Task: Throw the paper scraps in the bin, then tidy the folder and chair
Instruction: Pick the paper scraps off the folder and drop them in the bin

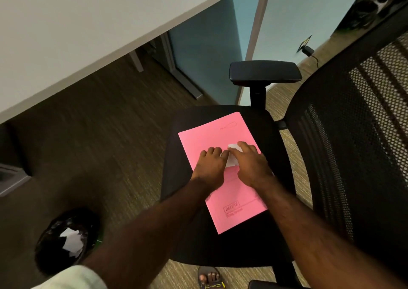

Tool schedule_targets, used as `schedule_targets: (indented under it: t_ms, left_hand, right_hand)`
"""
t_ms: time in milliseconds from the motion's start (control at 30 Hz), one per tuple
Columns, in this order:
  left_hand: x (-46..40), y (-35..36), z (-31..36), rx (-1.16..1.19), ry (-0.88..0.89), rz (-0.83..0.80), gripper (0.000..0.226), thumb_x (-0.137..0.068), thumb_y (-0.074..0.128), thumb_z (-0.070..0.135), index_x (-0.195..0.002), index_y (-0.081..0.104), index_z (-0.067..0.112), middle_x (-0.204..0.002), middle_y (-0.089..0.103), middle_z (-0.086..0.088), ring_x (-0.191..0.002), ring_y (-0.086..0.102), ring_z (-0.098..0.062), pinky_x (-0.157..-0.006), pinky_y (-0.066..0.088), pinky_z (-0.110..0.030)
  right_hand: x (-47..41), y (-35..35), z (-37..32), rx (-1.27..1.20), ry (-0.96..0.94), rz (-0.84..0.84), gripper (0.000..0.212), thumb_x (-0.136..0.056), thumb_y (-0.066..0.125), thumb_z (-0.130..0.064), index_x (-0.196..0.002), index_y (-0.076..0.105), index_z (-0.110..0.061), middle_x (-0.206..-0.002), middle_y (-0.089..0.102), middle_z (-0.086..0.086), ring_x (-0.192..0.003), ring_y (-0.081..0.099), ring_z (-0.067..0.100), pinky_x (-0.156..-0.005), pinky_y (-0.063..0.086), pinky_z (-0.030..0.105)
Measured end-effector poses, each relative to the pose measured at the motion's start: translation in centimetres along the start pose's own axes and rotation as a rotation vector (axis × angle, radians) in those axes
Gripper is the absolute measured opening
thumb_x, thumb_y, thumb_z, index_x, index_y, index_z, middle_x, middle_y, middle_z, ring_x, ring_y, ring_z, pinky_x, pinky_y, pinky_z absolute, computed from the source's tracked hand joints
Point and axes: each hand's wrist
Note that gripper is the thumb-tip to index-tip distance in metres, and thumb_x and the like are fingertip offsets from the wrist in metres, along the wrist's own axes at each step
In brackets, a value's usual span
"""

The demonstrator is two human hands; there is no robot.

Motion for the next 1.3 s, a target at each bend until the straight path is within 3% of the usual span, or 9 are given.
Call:
schedule_targets:
  t_ms: [233,400,533,633,767,867,967,1133,1300]
  left_hand:
    - [-0.2,-0.1,-0.9,0.159,-0.105,-0.023,0.078,-0.081,0.081,0.02,-0.149,0.044,0.02,-0.14,0.053,-0.005,-0.121,0.053,-0.026,-0.103,0.048,-0.038]
    - [0.0,-0.2,-1.3,0.311,-0.196,-0.078,0.068,-0.083,0.08,0.012,-0.143,0.05,0.021,-0.132,0.057,-0.003,-0.108,0.06,-0.025,-0.076,0.06,-0.034]
    - [0.1,-0.5,-2.1,0.438,-0.32,-0.108,0.038,-0.093,0.068,0.017,-0.13,0.06,0.02,-0.123,0.063,-0.001,-0.095,0.059,-0.018,-0.069,0.056,-0.027]
    - [0.3,-1.0,-3.0,0.599,-0.448,-0.052,0.025,-0.099,0.063,0.024,-0.122,0.064,0.013,-0.122,0.067,-0.006,-0.1,0.064,-0.022,-0.077,0.051,-0.029]
    - [1.5,-1.6,-4.9,0.959,-0.552,0.02,0.039,-0.102,0.061,0.029,-0.132,0.061,0.004,-0.126,0.069,-0.013,-0.112,0.068,-0.03,-0.09,0.059,-0.041]
    - [2.8,-2.3,-6.0,1.389,-0.624,0.08,0.033,-0.103,0.06,0.023,-0.13,0.061,0.005,-0.122,0.07,-0.02,-0.102,0.071,-0.03,-0.076,0.063,-0.042]
    - [4.4,-3.1,-8.1,1.618,-0.62,0.101,0.03,-0.101,0.063,0.026,-0.129,0.064,0.015,-0.116,0.074,-0.012,-0.1,0.074,-0.029,-0.071,0.063,-0.041]
    - [8.0,-3.9,-12.3,1.721,-0.622,0.203,0.025,-0.097,0.066,0.017,-0.122,0.066,0.019,-0.109,0.078,-0.009,-0.093,0.078,-0.029,-0.064,0.062,-0.036]
    - [13.3,-4.8,-17.2,1.672,-0.67,0.314,0.029,-0.095,0.069,0.009,-0.124,0.064,0.011,-0.097,0.08,-0.004,-0.081,0.078,-0.022,-0.058,0.06,-0.03]
  right_hand:
    - [-0.3,-0.5,0.1,-0.021,0.013,-0.033,0.076,-0.088,0.081,-0.018,-0.156,0.047,-0.026,-0.144,0.055,0.004,-0.129,0.054,0.029,-0.097,0.059,0.046]
    - [-0.1,-0.3,0.0,-0.134,0.087,-0.009,0.038,-0.092,0.074,-0.01,-0.128,0.068,-0.022,-0.122,0.07,0.002,-0.107,0.068,0.027,-0.09,0.062,0.042]
    - [0.1,-0.6,-0.3,-0.203,0.131,-0.027,0.014,-0.096,0.07,-0.02,-0.109,0.075,-0.02,-0.106,0.077,0.003,-0.093,0.071,0.025,-0.085,0.062,0.039]
    - [0.1,-0.7,-1.2,-0.306,0.146,-0.021,0.016,-0.096,0.074,-0.026,-0.109,0.078,-0.018,-0.105,0.078,0.004,-0.095,0.073,0.026,-0.085,0.061,0.037]
    - [-0.4,-1.1,-3.5,-0.569,0.161,0.03,0.021,-0.091,0.08,-0.024,-0.11,0.081,-0.014,-0.104,0.08,0.003,-0.096,0.074,0.024,-0.086,0.062,0.038]
    - [-0.8,-1.5,-5.8,-0.846,0.237,0.026,0.029,-0.091,0.083,-0.021,-0.117,0.077,-0.009,-0.11,0.078,0.005,-0.093,0.078,0.025,-0.077,0.069,0.042]
    - [-1.0,-1.7,-9.0,-1.027,0.263,-0.002,0.033,-0.092,0.082,-0.019,-0.122,0.074,-0.01,-0.114,0.077,0.005,-0.092,0.079,0.024,-0.067,0.069,0.037]
    - [-1.0,-1.6,-14.8,-1.074,0.206,-0.039,0.025,-0.093,0.08,-0.018,-0.116,0.071,-0.021,-0.108,0.073,-0.004,-0.092,0.078,0.02,-0.065,0.068,0.032]
    - [-0.4,0.4,-21.8,-1.101,0.14,-0.13,0.026,-0.094,0.08,-0.017,-0.119,0.075,-0.014,-0.109,0.08,0.003,-0.087,0.082,0.019,-0.064,0.066,0.028]
Point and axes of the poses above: each hand's wrist, its own x-axis away from the middle knuckle, its own y-axis out of the palm, z = x × y
